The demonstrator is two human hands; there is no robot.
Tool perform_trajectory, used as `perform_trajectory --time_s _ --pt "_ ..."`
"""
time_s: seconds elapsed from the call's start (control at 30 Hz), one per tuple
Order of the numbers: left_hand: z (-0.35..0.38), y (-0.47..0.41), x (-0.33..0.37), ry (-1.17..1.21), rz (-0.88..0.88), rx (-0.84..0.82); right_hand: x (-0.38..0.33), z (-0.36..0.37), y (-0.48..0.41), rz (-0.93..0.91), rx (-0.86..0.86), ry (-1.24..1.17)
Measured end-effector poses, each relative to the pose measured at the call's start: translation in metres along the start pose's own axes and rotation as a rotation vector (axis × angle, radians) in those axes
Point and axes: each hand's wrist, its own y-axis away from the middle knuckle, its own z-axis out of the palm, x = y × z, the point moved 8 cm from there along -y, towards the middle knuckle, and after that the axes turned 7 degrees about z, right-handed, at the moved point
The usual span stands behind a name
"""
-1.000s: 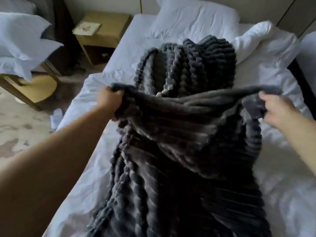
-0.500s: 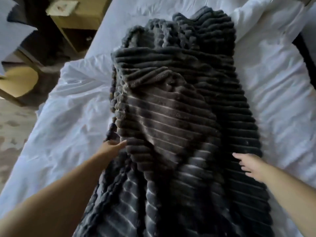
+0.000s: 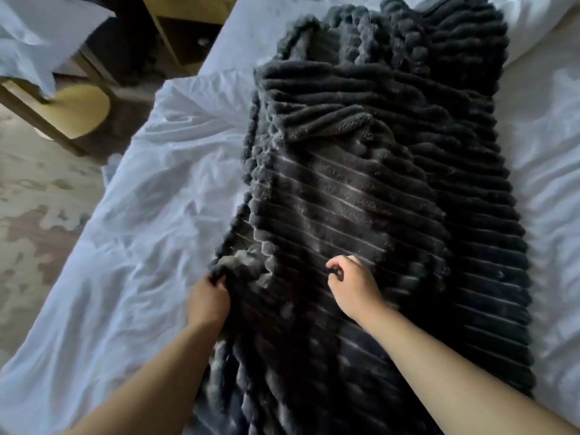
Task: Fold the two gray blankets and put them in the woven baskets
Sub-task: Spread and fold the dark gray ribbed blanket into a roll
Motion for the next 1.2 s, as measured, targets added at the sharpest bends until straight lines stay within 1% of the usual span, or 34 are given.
perform_trajectory --time_s 0.03,0.07,0.13,0.17,0.2,0.27,0.33,0.4,0.47,0.5,0.57,0.63,0.67,0.7,0.77,0.8,0.87,0.9,0.93,0.97,1.0,1.07,1.1,1.13,1.17,1.2 --pt "-0.015 -0.001 -0.028 0.052 -0.121 0.083 -0.014 0.014 -0.003 -0.023 -0.044 0.026" --pt "-0.021 0.001 -0.056 0.085 -0.237 0.094 -0.023 0.028 -0.007 -0.022 -0.081 0.05" --pt "-0.016 0.007 -0.1 0.109 -0.391 -0.023 -0.028 0.051 -0.012 0.034 -0.137 0.081" --pt "-0.01 0.009 -0.11 0.12 -0.406 -0.085 -0.025 0.058 -0.013 0.065 -0.145 0.106" --pt "-0.006 0.01 -0.113 0.159 -0.383 -0.12 -0.019 0.062 -0.015 0.091 -0.141 0.135" --pt "0.001 0.004 -0.104 0.285 -0.278 -0.117 0.002 0.06 -0.014 0.147 -0.102 0.139" --pt "0.007 0.0 -0.087 0.367 -0.163 -0.134 0.035 0.044 -0.007 0.209 -0.038 0.117" --pt "0.017 0.001 -0.066 0.456 -0.083 -0.209 0.079 0.017 0.006 0.295 0.047 0.125" --pt "0.032 0.009 -0.049 0.563 -0.065 -0.34 0.136 -0.017 0.029 0.463 0.125 0.14" --pt "0.04 0.015 -0.043 0.595 -0.071 -0.416 0.168 -0.035 0.046 0.584 0.163 0.148" --pt "0.051 0.03 -0.041 0.57 -0.092 -0.515 0.23 -0.07 0.09 0.836 0.263 0.172" --pt "0.058 0.042 -0.044 0.431 -0.102 -0.551 0.282 -0.094 0.137 1.03 0.317 0.152" --pt "0.06 0.049 -0.044 0.335 -0.103 -0.57 0.305 -0.096 0.158 1.097 0.308 0.076" --pt "0.061 0.056 -0.041 0.251 -0.101 -0.593 0.32 -0.09 0.173 1.112 0.273 -0.089" --pt "0.06 0.068 -0.024 0.173 -0.086 -0.645 0.33 -0.069 0.189 1.075 0.118 -0.446" --pt "0.057 0.075 -0.01 0.165 -0.067 -0.689 0.324 -0.065 0.194 1.067 0.038 -0.543" --pt "0.042 0.08 0.027 0.132 -0.009 -0.763 0.304 -0.079 0.183 0.984 -0.033 -0.562" --pt "0.03 0.079 0.049 0.104 0.035 -0.764 0.292 -0.097 0.17 0.924 -0.008 -0.499" --pt "0.014 0.074 0.073 0.094 0.082 -0.723 0.274 -0.12 0.155 0.852 0.039 -0.448" --pt "-0.004 0.065 0.098 0.127 0.129 -0.638 0.255 -0.144 0.141 0.772 0.104 -0.444" --pt "-0.024 0.055 0.123 0.223 0.168 -0.516 0.238 -0.171 0.127 0.688 0.186 -0.521" --pt "-0.064 0.031 0.165 0.575 0.175 -0.272 0.208 -0.227 0.106 0.561 0.404 -0.788" --pt "-0.079 0.022 0.181 0.724 0.181 -0.207 0.199 -0.252 0.096 0.502 0.498 -0.915" --pt "-0.087 0.014 0.192 0.803 0.189 -0.206 0.188 -0.272 0.087 0.451 0.548 -0.984" --pt "-0.087 0.011 0.198 0.792 0.189 -0.255 0.179 -0.286 0.077 0.405 0.555 -0.995" --pt "-0.082 0.009 0.195 0.708 0.163 -0.304 0.176 -0.291 0.067 0.375 0.525 -0.961"
